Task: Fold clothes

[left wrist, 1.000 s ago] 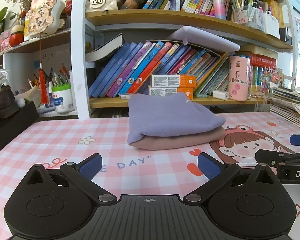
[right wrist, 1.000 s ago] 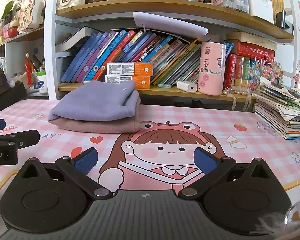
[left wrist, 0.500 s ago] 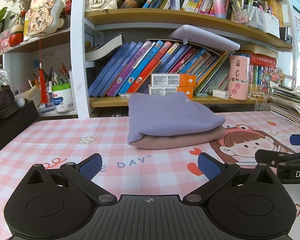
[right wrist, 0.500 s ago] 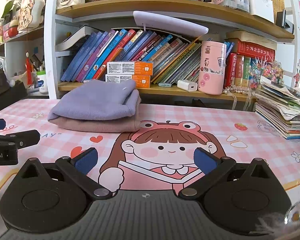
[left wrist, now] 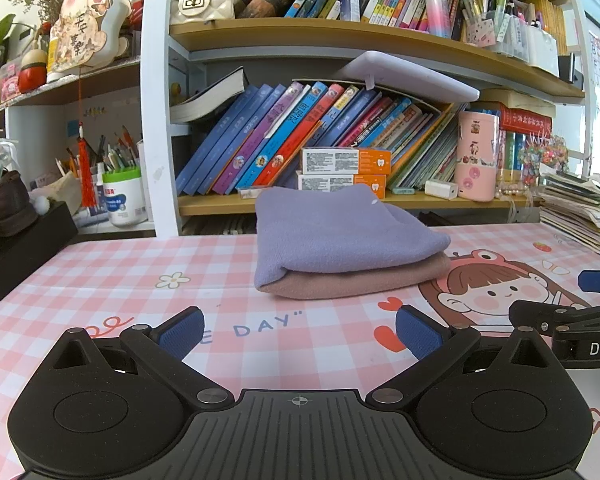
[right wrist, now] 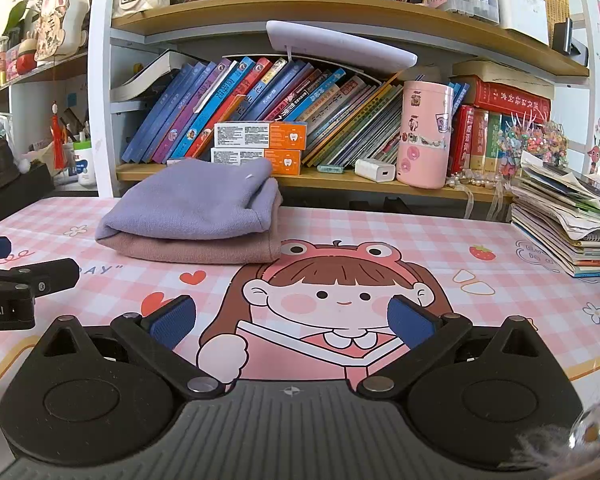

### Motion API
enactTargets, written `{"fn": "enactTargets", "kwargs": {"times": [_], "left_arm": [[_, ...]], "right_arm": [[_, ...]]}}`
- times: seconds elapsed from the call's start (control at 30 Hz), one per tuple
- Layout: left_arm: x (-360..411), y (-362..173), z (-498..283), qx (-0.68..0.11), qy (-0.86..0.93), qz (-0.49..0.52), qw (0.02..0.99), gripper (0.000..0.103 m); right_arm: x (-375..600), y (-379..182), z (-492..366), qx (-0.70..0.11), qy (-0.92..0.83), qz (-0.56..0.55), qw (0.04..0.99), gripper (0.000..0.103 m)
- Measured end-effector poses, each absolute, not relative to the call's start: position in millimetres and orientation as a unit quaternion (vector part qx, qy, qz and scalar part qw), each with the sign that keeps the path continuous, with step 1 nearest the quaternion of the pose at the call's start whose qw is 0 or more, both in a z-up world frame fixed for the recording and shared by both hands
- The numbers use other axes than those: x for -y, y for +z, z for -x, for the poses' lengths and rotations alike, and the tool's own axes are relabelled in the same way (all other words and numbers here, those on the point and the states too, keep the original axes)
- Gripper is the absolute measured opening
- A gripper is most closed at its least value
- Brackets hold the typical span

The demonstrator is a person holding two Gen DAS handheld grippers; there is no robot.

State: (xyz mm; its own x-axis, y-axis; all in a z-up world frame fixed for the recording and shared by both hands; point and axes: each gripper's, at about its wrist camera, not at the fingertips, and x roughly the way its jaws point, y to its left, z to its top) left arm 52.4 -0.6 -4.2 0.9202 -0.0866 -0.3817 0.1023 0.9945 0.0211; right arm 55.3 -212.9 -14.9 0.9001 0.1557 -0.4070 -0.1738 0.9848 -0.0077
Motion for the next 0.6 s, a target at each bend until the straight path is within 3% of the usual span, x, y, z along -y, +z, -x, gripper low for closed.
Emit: {"fn": "enactTargets", "kwargs": {"times": [0.6], "left_arm": [[1.1,-4.6,-52.8,-0.196,-0.048,-0.02,0.979,0.103]], "right_arm": [[212.5,-15.4,-56.1,-0.209,0.086,0.023,0.974,0.103]]}}
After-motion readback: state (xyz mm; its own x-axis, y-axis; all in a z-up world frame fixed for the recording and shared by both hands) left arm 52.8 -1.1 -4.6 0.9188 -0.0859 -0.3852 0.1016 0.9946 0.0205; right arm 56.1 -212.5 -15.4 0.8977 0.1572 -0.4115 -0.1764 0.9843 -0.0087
